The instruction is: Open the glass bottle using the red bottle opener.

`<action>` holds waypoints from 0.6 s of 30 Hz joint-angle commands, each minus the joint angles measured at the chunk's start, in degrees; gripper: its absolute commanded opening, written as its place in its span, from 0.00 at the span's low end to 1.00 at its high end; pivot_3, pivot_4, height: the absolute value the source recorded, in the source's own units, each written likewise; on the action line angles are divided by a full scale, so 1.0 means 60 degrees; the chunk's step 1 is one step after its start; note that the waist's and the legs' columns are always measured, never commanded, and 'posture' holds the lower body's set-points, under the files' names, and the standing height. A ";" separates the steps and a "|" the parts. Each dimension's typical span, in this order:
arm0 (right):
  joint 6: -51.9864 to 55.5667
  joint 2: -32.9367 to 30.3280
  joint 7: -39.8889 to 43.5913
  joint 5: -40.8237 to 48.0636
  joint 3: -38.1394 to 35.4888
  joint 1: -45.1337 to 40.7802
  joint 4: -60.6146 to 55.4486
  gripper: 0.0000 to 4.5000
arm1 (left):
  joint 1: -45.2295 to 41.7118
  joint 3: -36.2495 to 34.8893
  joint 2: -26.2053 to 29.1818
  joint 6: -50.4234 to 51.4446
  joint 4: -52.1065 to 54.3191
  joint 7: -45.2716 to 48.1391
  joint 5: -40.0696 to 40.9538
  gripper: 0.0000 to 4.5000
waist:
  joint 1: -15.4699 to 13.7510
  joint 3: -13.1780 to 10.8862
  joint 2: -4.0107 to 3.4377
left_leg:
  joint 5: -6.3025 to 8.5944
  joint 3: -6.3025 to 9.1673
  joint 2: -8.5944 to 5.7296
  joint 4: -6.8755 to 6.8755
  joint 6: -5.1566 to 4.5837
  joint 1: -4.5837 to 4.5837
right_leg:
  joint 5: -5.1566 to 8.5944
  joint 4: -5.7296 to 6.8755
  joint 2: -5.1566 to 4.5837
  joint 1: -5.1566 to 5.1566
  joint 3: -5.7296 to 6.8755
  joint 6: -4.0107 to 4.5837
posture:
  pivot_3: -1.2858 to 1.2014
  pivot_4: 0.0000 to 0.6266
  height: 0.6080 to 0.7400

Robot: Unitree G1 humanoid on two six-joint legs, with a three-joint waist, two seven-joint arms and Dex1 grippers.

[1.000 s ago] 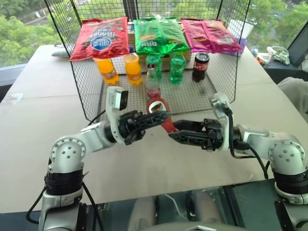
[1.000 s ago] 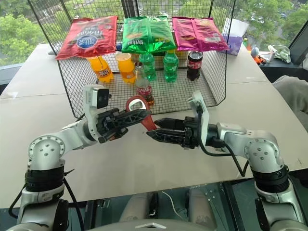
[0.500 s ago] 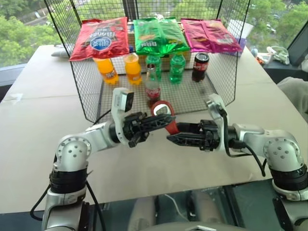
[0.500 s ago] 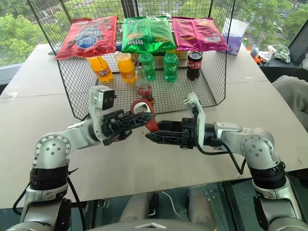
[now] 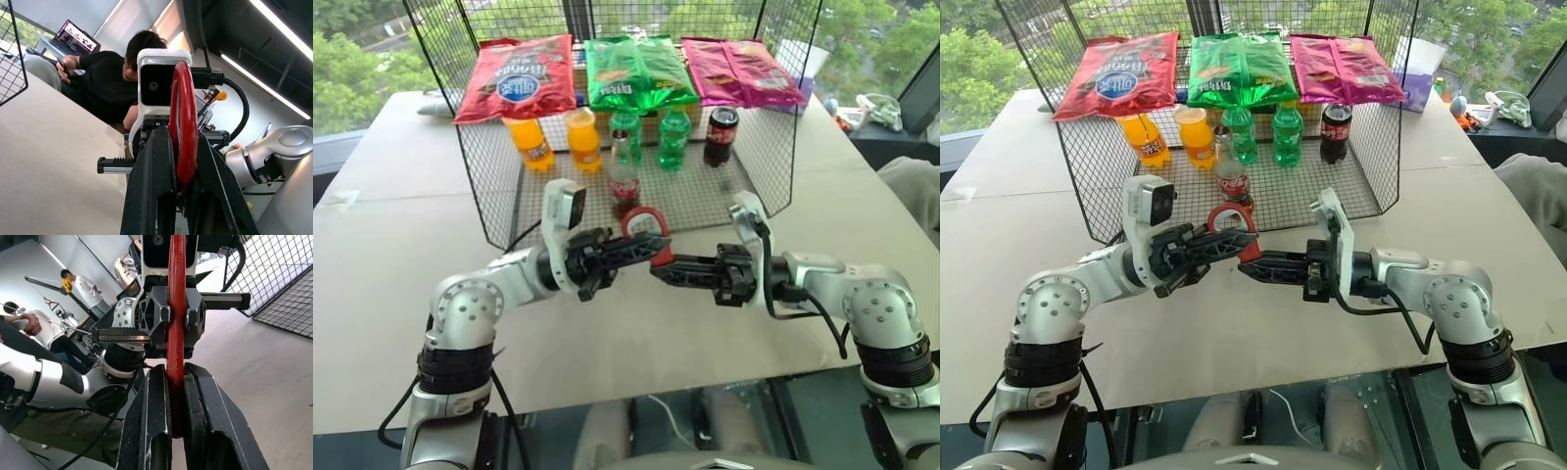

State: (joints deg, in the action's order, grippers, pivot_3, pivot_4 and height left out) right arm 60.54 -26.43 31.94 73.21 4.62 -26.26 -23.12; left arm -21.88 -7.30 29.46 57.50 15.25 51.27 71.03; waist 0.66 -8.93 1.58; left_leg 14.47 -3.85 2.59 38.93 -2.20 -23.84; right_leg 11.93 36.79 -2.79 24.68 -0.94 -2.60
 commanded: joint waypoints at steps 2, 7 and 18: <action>-0.0331 -0.0098 0.0186 -0.0511 -0.0080 -0.0086 -0.0440 0.00 | 0.0139 -0.0244 0.0110 -0.0348 0.0257 0.0208 -0.0078 0.42 | 0.0002 0.0000 0.0000 | 0.0000 0.0002 0.0000 0.0000 0.0000 0.0000 | 0.0000 0.0000 0.0000 0.0001 0.0000 0.0000 | 0.52 0.24 1.00; -0.0876 -0.0268 -0.0010 -0.1146 -0.0545 0.0603 -0.0845 0.00 | 0.1042 -0.0810 0.0677 -0.0722 0.0650 0.0161 -0.0492 0.97 | 0.0009 -0.0001 -0.0001 | 0.0000 -0.0001 0.0003 -0.0013 0.0000 0.0000 | 0.0001 -0.0004 0.0000 0.0007 -0.0002 0.0000 | 0.52 0.24 1.00; -0.2865 -0.0909 -0.1912 -0.5278 -0.0705 0.2169 -0.2403 0.00 | 0.0672 -0.0393 0.0646 -0.5030 -0.0098 -0.2460 -0.6567 0.99 | -0.0155 -0.0002 0.0001 | -0.0001 -0.0035 -0.0012 -0.0031 0.0003 -0.0001 | 0.0000 -0.0017 -0.0015 0.0013 0.0001 0.0001 | 0.52 0.24 1.00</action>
State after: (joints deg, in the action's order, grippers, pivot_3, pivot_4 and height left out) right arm 45.96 -32.40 22.04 44.25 0.54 -13.46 -34.34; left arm -15.27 -10.57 31.84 29.49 16.06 34.63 33.78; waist -0.27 -8.94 1.59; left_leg 14.46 -4.11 2.54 38.74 -2.18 -23.85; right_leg 11.94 36.69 -2.86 24.77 -0.93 -2.59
